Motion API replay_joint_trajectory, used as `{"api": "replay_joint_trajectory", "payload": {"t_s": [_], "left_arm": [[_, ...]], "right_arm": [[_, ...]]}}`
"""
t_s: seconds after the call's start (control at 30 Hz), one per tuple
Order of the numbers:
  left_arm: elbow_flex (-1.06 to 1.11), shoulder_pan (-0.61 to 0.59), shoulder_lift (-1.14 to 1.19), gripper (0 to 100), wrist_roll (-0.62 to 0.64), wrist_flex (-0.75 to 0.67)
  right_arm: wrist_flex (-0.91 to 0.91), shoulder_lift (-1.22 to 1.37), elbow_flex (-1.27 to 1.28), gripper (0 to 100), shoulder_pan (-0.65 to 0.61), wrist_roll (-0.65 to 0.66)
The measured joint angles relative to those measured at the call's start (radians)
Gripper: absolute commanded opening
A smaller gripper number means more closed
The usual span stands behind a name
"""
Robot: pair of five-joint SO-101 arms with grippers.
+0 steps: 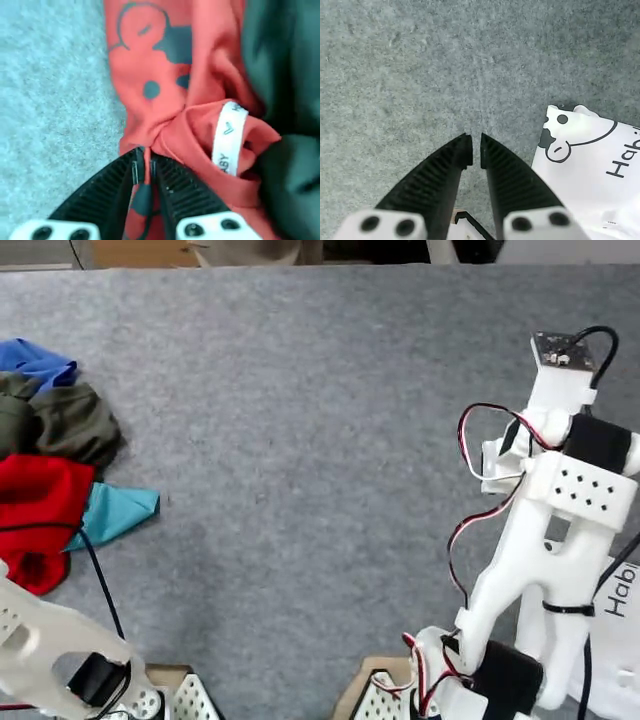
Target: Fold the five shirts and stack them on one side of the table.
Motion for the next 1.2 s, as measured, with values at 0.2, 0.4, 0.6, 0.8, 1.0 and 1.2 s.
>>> {"api": "replay_joint_trajectory", "payload": {"t_s": [0.2,0.4,0.6,0.8,1.0,1.2], "left_arm": [[-0.212,0.000,-0.138,2,0.083,0.187],[-0.411,0.080,-0.347,2,0.114,0.430],[-0.437,0.405,-0.591,2,0.121,0.585],[-0.209,0.861,-0.766,2,0.189,0.588],[0.189,1.229,-0.793,2,0.132,0.548],[0.353,1.318,-0.798,22,0.060,0.574]], "right_arm": [[0.000,0.000,0.000,5.1,0.000,0.000],[0.000,0.000,0.000,5.1,0.000,0.000],[0.000,0.000,0.000,5.1,0.000,0.000],[0.000,0.000,0.000,5.1,0.000,0.000],[0.000,0.000,0.000,5.1,0.000,0.000],[0.000,0.000,0.002,5.5,0.000,0.000]]}}
